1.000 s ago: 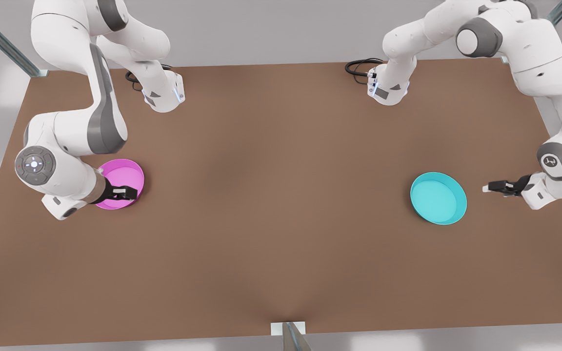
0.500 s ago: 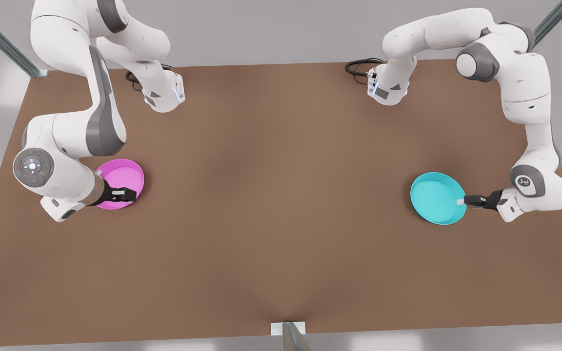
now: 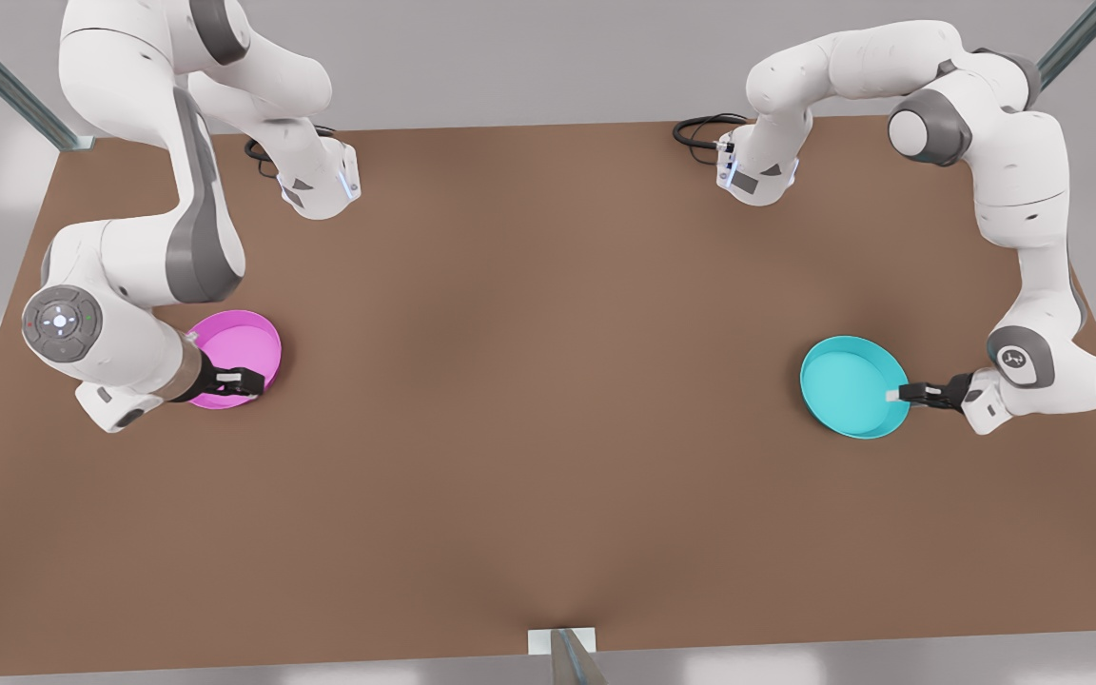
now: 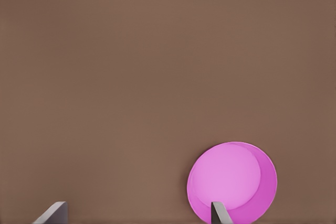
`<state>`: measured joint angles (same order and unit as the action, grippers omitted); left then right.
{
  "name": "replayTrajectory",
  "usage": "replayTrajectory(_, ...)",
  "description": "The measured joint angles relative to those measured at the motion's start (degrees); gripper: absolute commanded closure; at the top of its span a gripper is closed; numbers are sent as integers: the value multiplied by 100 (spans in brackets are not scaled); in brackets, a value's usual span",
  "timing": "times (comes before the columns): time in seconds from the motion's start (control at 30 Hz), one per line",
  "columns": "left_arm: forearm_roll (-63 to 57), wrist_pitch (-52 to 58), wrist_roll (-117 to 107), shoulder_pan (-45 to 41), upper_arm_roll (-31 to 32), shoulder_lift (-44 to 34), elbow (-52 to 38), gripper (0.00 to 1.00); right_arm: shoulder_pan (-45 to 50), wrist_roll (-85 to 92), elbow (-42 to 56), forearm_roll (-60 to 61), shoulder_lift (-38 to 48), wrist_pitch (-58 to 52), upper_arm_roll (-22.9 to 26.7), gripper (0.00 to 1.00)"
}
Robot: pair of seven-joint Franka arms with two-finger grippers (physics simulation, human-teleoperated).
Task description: Flip the blue plate over with the left arm, and stack the pink plate on top of the blue plate with the right arm
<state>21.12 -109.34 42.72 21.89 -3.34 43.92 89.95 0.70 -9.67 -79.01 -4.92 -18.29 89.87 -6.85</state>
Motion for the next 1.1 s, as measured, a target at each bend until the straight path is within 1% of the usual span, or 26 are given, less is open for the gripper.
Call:
replayTrajectory(0.07, -1, 8, -9, 0, 0, 34, 5, 36, -9, 0, 0, 0, 0, 4, 0, 0)
replayTrajectory(0.2, -8, 9, 0, 9, -8, 56, 5, 44, -9, 0, 0, 0, 0, 4, 0, 0)
replayTrajectory(0.4, -18, 26, 26, 0, 0, 98, 2, 52, -8, 0, 0, -4, 0, 4, 0, 0)
replayTrajectory(0.53, -19, 60, 52, 0, 0, 100, -3, 55, -28, 0, 2, -9, 0, 4, 0, 0)
replayTrajectory(0.67, -20, 62, 44, 0, -9, 100, -3, 55, -27, 0, 9, -9, 0, 4, 0, 0)
replayTrajectory(0.77, -23, 62, 44, 0, -9, 100, -3, 60, -28, 0, 9, -9, 0, 4, 0, 0)
replayTrajectory(0.9, -27, 62, 44, 0, -9, 135, -3, 63, -17, 0, 0, -9, 0, 4, 0, 0)
replayTrajectory(1.1, -28, 62, 47, 0, -9, 144, -6, 64, -3, 0, 8, -9, 0, 4, 0, 0)
